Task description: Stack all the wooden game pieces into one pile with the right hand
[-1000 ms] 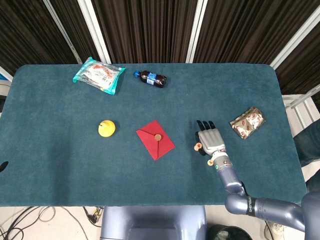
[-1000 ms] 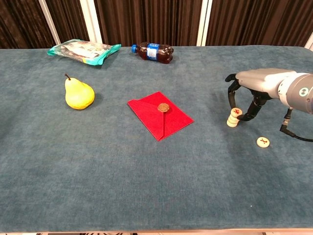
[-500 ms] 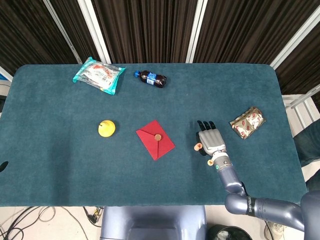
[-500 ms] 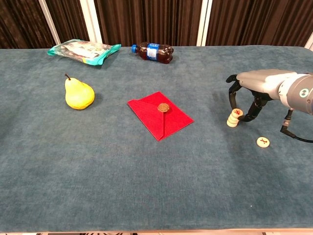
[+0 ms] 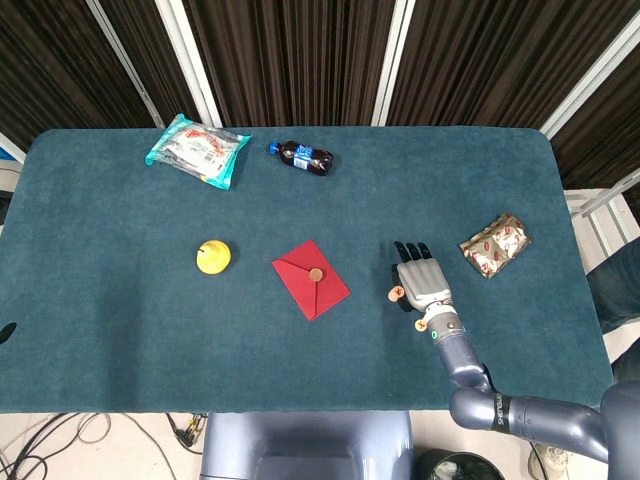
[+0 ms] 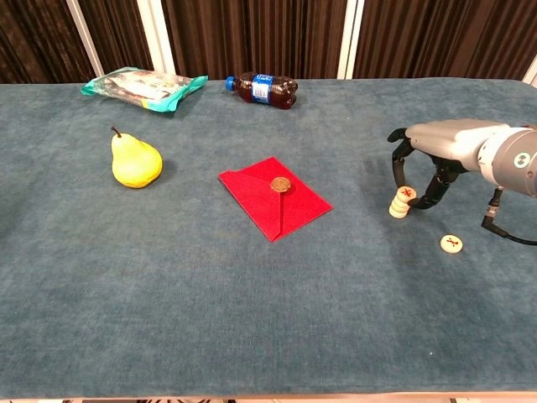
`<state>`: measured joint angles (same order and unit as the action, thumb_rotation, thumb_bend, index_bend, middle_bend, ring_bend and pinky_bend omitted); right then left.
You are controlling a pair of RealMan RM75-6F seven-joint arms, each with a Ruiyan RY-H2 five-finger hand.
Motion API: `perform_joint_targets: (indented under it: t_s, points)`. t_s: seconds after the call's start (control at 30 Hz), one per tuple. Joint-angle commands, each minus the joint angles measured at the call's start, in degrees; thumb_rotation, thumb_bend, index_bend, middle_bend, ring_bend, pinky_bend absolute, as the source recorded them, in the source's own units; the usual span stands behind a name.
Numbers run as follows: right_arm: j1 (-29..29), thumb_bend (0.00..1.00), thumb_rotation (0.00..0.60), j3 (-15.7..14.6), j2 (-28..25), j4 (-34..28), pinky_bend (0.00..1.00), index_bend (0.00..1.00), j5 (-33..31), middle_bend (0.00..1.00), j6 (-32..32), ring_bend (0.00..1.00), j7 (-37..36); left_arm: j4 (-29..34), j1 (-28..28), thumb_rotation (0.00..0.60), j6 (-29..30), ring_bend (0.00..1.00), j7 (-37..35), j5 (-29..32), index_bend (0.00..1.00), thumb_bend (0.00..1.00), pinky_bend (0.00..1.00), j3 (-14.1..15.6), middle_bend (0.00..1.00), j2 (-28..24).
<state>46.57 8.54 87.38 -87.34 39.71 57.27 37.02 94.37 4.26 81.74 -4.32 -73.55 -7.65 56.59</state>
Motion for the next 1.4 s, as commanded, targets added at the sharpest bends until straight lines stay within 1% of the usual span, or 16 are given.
perform_joint_targets:
  t_s: [0.03,0.57,0.73,0.93,1.03,1.13,1.3,1.4]
  points:
    - [0.1,0.37,0.6,0.0,0.0,0.0,0.0,0.5,0.0,0.0,0.0,0.0,0.1,0.0,0.0,0.6,0.0,0.0,0.1,0.0,0.07,0.15,0.0,0.0,0.0,0.0]
    - [0.2,0.37,0.6,-0.3,-0.1,-0.6,0.0,0.48,0.1,0.0,0.7,0.0,0.4,0.0,0.0,0.6,0.0,0.0,-0.1,0.1,0.07,0.15,0.0,0.0,0.0,0.0]
    - [-0.3,0.37,0.6,0.3,-1.4,-2.5,0.0,0.43,1.3,0.0,2.3,0.0,-0.3,-0.1,0.0,0.6,-0.1,0.0,0.1,0.1,0.07,0.15,0.0,0.0,0.0,0.0]
    - [-2.3,0.37,0.6,0.7,-5.4,-7.6,0.0,0.37,3.4,0.0,5.3,0.0,-2.2,0.0,0.0,0.6,0.0,0.0,0.2,0.1,0.07,0.15,0.0,0.0,0.0,0.1]
    - [-3.8,0.37,0.6,-0.2,-7.5,-10.0,0.0,0.36,4.2,0.0,6.5,0.0,-2.8,0.0,0.0,0.6,0.1,0.0,0.3,0.1,0.07,0.15,0.0,0.0,0.0,0.1]
    - [-5.8,0.37,0.6,-1.9,-9.3,-12.1,0.0,0.35,4.5,0.0,7.4,0.0,-3.3,0.0,0.0,0.6,0.0,0.0,0.3,0.1,0.07,0.15,0.0,0.0,0.0,0.1]
    - [-8.3,0.37,0.6,-4.3,-9.8,-13.2,0.0,0.35,4.2,0.0,8.4,0.0,-3.6,0.2,0.0,0.6,0.0,0.0,0.1,0.1,0.07,0.15,0.0,0.0,0.0,0.2]
    - [-9.2,0.37,0.6,-5.0,-9.0,-13.1,0.0,0.35,3.9,0.0,8.5,0.0,-4.1,0.2,0.0,0.6,0.0,0.0,0.4,0.2,0.07,0.15,0.0,0.0,0.0,0.2]
